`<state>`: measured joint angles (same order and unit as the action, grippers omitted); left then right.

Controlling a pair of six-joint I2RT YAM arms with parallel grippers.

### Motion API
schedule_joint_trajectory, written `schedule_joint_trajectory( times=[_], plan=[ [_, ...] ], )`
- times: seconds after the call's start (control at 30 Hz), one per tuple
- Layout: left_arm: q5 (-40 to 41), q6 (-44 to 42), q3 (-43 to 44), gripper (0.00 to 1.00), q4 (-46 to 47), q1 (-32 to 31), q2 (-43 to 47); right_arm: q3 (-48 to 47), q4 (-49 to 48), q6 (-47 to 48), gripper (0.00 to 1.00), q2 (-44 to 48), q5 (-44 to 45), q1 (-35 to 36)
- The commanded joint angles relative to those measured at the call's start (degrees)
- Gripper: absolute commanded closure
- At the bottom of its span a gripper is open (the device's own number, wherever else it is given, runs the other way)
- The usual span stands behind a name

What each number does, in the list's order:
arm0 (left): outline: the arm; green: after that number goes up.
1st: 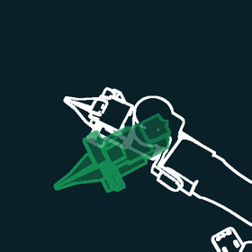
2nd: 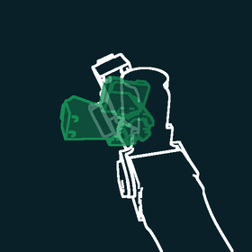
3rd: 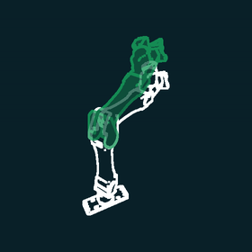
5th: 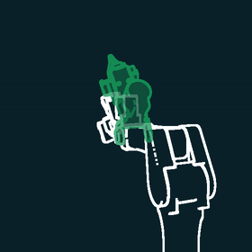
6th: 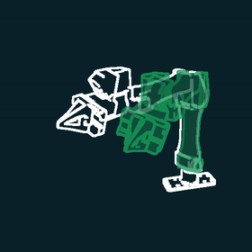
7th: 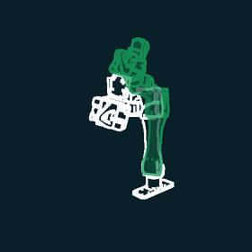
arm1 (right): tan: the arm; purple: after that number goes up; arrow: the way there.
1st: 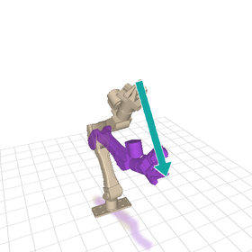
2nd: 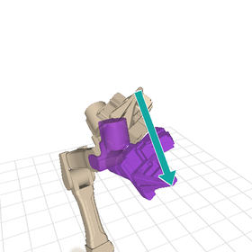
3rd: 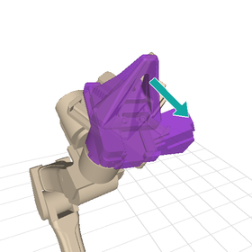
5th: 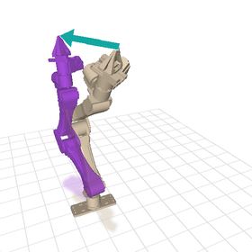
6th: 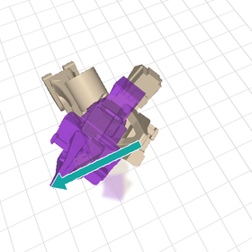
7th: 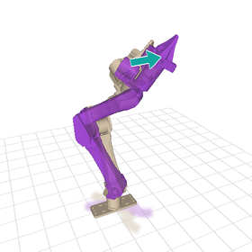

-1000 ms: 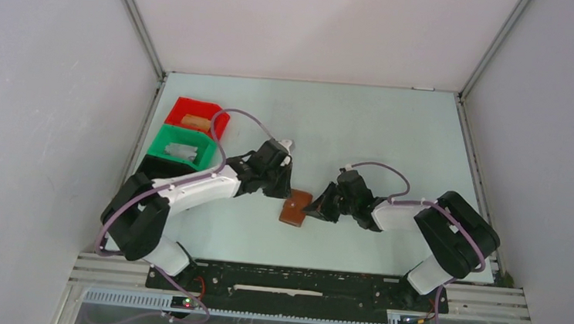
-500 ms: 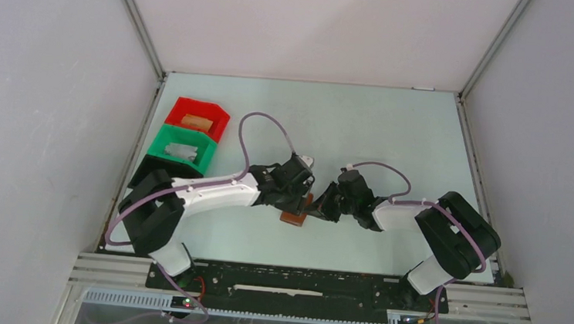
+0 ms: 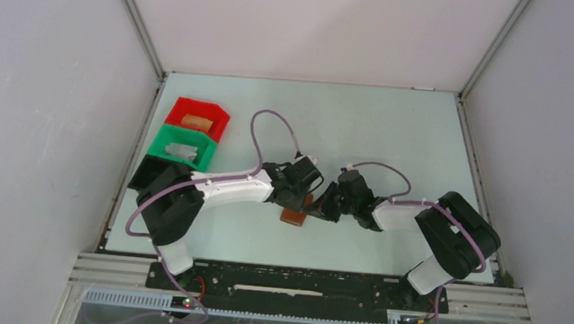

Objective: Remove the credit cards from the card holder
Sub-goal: Open the card holder at the center of the board.

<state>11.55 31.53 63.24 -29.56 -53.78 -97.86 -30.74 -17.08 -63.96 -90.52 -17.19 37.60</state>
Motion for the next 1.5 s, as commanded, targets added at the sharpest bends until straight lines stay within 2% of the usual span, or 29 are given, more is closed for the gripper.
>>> schedule_joint_trajectory(
  times=[0.0,0.17,0.23,0.27,0.3,0.53,0.87,0.9,1.0,1.07,1.2,1.47],
  plan=[
    [3.15,0.31,3.4,0.63,-1.58,-0.1,-1.4,1.03,4.42,1.17,1.0,0.16,3.83,-0.34],
    [4.66,0.39,4.08,0.71,-2.29,-0.1,-2.61,1.03,4.42,1.12,1.0,0.23,3.84,-0.4],
    [5.27,0.47,4.67,0.85,-2.72,0.03,-2.86,1.03,4.5,1.19,1.0,0.23,3.83,-0.43],
    [5.39,0.48,4.83,0.95,-2.77,0.21,-2.87,1.03,4.63,1.21,1.0,0.28,3.88,-0.43],
    [5.34,0.54,4.98,0.99,-2.92,0.58,-2.75,1.06,4.8,1.27,1.0,0.34,3.91,-0.43],
    [4.16,0.21,2.48,1.0,-2.61,4.55,3.06,1.03,6.92,2.57,1.0,2.1,4.56,-0.81],
    [-8.16,1.06,-6.04,1.0,2.63,11.66,14.16,2.04,10.69,7.07,1.0,5.53,3.08,-3.82],
    [-9.07,1.42,-6.42,1.0,3.05,11.84,14.88,2.01,12.45,7.68,0.93,6.6,3.39,-4.11],
    [-13.34,2.09,-7.04,1.0,4.66,11.91,16.93,2.0,17.54,9.53,0.48,11.07,5.84,-5.0],
    [-17.03,2.16,-7.06,1.0,6.3,11.81,18.5,1.92,21.5,10.6,0.35,14.75,7.71,-5.56],
    [-27.08,2.23,-4.64,1.0,8.2,11.43,18.58,1.89,26.76,12.19,0.31,22.54,9.93,-8.01],
    [-33.8,3.93,-2.38,1.0,10.0,9.95,18.86,1.23,28.43,12.33,0.3,31.03,10.03,-8.78]
  ],
)
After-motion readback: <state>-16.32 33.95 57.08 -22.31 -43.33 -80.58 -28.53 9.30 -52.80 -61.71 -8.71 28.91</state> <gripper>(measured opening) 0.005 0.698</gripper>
